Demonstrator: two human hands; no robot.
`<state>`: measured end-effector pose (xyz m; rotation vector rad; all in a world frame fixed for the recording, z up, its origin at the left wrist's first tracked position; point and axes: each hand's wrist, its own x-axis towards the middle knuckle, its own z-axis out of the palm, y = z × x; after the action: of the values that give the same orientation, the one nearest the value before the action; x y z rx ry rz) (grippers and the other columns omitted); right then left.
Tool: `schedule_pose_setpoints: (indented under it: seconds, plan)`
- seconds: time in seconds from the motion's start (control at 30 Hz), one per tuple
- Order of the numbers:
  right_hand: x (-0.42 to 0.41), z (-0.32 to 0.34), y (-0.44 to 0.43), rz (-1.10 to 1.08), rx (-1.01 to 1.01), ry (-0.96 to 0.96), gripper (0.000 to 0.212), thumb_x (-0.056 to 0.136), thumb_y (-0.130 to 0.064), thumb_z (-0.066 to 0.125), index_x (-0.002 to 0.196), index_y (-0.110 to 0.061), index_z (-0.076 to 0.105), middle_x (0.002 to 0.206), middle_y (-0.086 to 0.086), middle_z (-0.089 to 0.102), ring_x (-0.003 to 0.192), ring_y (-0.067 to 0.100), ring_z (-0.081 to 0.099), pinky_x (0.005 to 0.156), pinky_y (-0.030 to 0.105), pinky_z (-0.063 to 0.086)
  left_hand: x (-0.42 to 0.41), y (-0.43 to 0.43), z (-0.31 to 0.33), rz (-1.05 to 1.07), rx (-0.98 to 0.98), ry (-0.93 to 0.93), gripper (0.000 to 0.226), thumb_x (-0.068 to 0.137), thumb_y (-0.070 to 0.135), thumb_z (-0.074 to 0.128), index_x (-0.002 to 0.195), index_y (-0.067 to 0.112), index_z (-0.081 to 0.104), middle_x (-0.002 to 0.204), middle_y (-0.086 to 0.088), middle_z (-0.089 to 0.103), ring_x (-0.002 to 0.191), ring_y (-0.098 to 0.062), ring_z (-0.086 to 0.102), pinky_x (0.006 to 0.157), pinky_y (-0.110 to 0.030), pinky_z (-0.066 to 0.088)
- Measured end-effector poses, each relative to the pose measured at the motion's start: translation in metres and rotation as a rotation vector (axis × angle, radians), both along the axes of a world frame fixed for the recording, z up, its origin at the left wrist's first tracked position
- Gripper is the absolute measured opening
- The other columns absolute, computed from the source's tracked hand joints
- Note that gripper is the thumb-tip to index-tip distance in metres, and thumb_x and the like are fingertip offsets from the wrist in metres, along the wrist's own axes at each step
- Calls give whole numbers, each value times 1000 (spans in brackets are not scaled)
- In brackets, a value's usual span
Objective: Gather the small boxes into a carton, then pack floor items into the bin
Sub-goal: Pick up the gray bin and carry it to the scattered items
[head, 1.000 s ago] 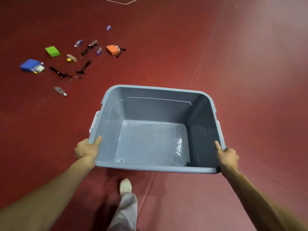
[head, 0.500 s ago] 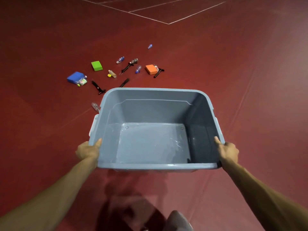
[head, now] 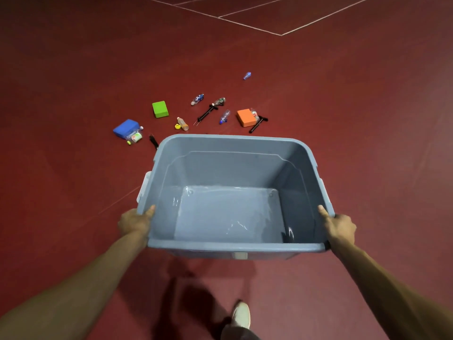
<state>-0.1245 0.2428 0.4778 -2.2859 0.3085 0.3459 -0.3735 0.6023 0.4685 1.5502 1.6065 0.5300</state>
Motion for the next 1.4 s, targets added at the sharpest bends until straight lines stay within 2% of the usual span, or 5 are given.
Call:
schedule_pose_setpoints:
  seconds: [0.5, 0.87, 1.07, 1.27, 1.4]
  plan:
    - [312, -37, 270, 177, -108, 31, 66, 85, -52, 60, 109, 9, 63, 111, 31, 62, 101, 46, 59, 89, 48, 51, 249, 226, -81, 137, -155, 39, 43, 76, 35, 76, 97, -2, 70, 95, -25, 70, 87, -41, 67, 79, -49, 55]
    - [507, -30, 434, 212, -187, 51, 61, 86, -50, 59, 105, 8, 65, 107, 31, 63, 95, 44, 62, 84, 47, 54, 435, 384, -82, 9, -225, 66, 46, 92, 35, 59, 113, -6, 64, 113, -28, 64, 104, -43, 60, 89, -43, 48]
    - [624, -91, 508, 261, -220, 142, 65, 79, -60, 59, 99, 1, 66, 100, 26, 64, 83, 45, 66, 72, 56, 57, 521, 449, -119, 122, -384, 6, 48, 86, 39, 64, 113, -2, 63, 111, -25, 66, 99, -40, 65, 87, -51, 53]
    - [733, -148, 589, 380, -315, 186, 60, 89, -51, 54, 104, 5, 67, 109, 32, 63, 101, 45, 61, 89, 46, 51, 604, 499, -184, 213, -540, 88, 50, 89, 42, 60, 121, 4, 52, 118, -21, 61, 104, -42, 63, 86, -60, 51]
    - [784, -207, 636, 450, -401, 235, 59, 93, -50, 49, 107, 4, 67, 114, 33, 62, 109, 45, 57, 92, 42, 45, 657, 521, -226, 258, -560, 125, 48, 91, 40, 58, 123, 4, 56, 123, -19, 61, 110, -38, 59, 95, -48, 49]
